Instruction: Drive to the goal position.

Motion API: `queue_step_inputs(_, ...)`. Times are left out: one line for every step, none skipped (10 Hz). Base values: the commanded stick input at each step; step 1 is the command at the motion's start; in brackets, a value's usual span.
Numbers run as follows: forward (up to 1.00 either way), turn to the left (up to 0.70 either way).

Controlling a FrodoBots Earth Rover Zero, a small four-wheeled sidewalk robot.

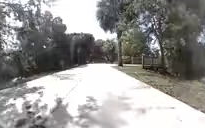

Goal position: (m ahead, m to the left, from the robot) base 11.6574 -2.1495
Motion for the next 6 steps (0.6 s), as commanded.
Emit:
queue_step_inputs(0.85, 0.0)
queue_step_inputs(0.85, 0.0)
queue_step_inputs(0.85, 0.0)
queue_step_inputs(0.85, 0.0)
queue_step_inputs(0.85, 0.0)
queue_step_inputs(0.85, 0.0)
